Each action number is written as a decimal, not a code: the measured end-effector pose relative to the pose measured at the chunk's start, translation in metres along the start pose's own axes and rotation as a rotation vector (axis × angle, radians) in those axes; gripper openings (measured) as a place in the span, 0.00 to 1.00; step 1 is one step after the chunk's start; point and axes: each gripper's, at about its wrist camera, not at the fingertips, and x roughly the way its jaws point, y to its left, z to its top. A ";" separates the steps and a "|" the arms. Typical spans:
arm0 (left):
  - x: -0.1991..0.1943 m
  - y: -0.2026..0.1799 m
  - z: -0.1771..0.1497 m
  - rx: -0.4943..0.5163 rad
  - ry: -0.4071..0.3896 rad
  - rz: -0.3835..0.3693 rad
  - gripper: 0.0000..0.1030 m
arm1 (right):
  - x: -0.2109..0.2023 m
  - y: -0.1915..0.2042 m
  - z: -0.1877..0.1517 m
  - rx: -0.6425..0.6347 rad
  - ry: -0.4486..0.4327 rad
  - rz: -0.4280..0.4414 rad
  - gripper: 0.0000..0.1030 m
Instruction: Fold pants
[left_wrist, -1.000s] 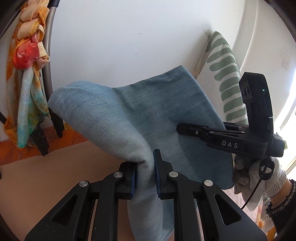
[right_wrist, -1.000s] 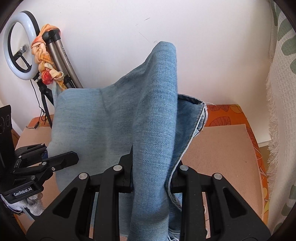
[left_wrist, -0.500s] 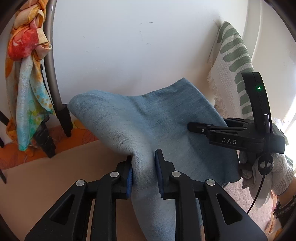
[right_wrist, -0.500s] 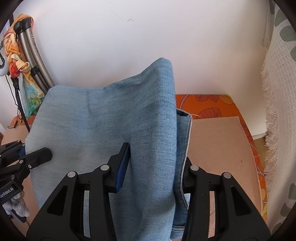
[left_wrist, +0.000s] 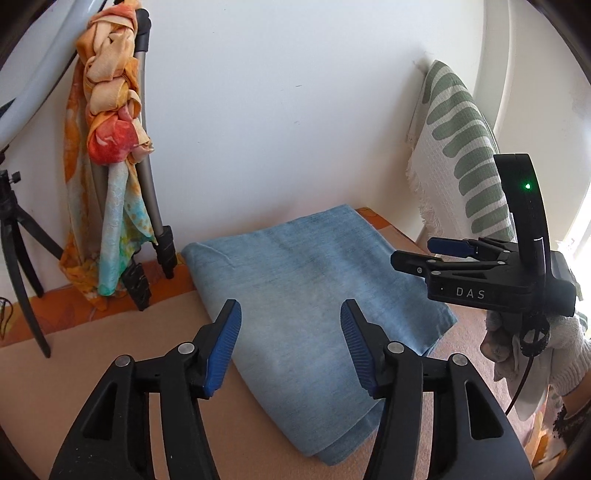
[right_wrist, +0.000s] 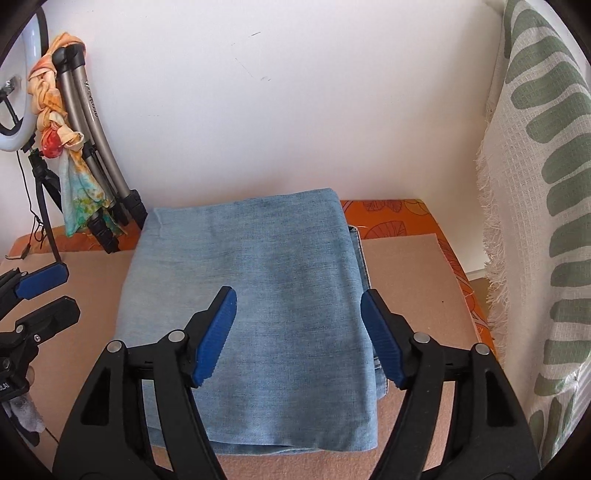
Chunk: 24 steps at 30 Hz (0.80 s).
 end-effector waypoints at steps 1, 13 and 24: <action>-0.006 0.000 -0.001 0.001 -0.005 0.000 0.56 | -0.008 0.003 -0.003 -0.002 -0.009 -0.003 0.78; -0.100 0.012 -0.023 -0.020 -0.061 -0.013 0.67 | -0.106 0.045 -0.034 0.044 -0.086 -0.037 0.89; -0.189 -0.003 -0.070 0.018 -0.116 -0.001 0.78 | -0.183 0.097 -0.089 0.015 -0.151 -0.100 0.99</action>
